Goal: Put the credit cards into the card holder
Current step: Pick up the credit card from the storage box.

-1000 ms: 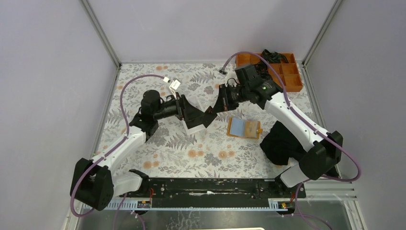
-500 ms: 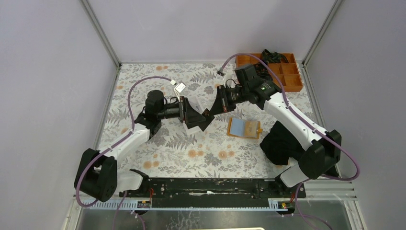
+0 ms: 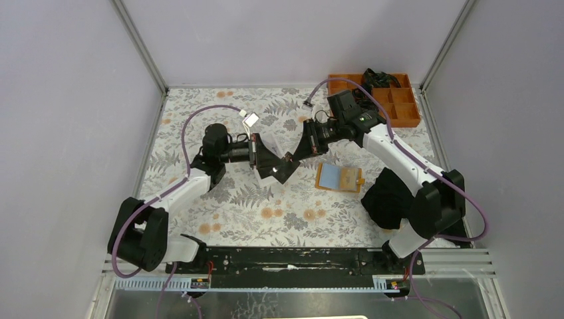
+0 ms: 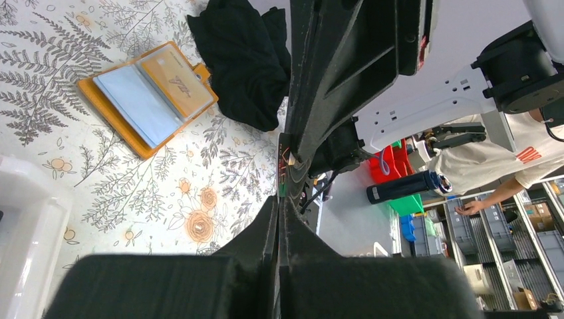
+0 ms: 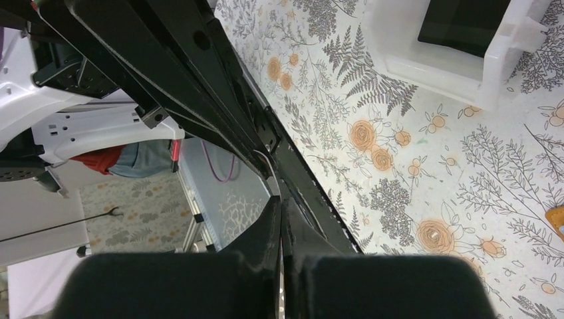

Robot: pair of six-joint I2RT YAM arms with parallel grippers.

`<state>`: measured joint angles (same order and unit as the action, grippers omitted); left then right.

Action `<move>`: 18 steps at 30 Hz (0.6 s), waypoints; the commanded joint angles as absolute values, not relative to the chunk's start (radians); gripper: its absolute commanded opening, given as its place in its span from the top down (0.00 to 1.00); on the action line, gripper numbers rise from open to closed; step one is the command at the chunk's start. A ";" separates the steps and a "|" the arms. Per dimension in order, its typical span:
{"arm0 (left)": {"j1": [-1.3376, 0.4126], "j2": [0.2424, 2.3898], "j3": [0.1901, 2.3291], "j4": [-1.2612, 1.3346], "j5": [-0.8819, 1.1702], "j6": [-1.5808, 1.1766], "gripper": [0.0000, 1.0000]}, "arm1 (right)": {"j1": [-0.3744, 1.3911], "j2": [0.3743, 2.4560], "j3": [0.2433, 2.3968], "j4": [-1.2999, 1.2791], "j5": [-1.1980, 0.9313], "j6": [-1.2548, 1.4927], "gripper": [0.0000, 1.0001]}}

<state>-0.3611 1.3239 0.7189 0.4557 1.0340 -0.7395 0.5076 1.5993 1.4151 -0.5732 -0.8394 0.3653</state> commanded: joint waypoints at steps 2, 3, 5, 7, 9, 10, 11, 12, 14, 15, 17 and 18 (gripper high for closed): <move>-0.360 1.350 0.699 0.609 1.110 -0.816 1.00 | 0.496 1.633 1.454 -0.525 -0.915 0.381 1.00; -0.360 1.355 0.697 0.625 1.111 -0.827 1.00 | 0.496 1.634 1.461 -0.523 -0.922 0.382 0.99; -0.361 1.359 0.691 0.647 1.108 -0.843 1.00 | 0.496 1.632 1.469 -0.517 -0.923 0.381 0.81; -0.360 1.358 0.685 0.664 1.092 -0.855 1.00 | 0.492 1.617 1.469 -0.514 -0.897 0.377 0.66; -0.360 1.358 0.682 0.664 1.057 -0.858 1.00 | 0.488 1.589 1.453 -0.508 -0.834 0.371 0.54; -0.359 1.358 0.680 0.671 1.038 -0.865 1.00 | 0.483 1.571 1.440 -0.499 -0.805 0.372 0.51; -0.359 1.358 0.678 0.689 1.013 -0.887 1.00 | 0.480 1.552 1.420 -0.480 -0.776 0.377 0.50; -0.359 1.358 0.677 0.704 0.984 -0.904 1.00 | 0.475 1.530 1.398 -0.454 -0.758 0.388 0.50; -0.360 1.360 0.679 0.709 0.915 -0.920 1.00 | 0.472 1.489 1.352 -0.411 -0.694 0.408 0.49; -0.360 1.359 0.679 0.704 0.877 -0.930 1.00 | 0.472 1.467 1.327 -0.391 -0.650 0.422 0.49; -0.362 1.356 0.683 0.686 0.786 -0.943 1.00 | 0.470 1.422 1.277 -0.349 -0.577 0.445 0.48; -0.363 1.352 0.684 0.670 0.760 -0.949 1.00 | 0.470 1.396 1.247 -0.322 -0.552 0.458 0.47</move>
<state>-0.3584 1.3586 0.6838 0.6258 0.9276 -0.9012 0.4770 1.5024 1.3144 -0.4461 -0.6968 0.4042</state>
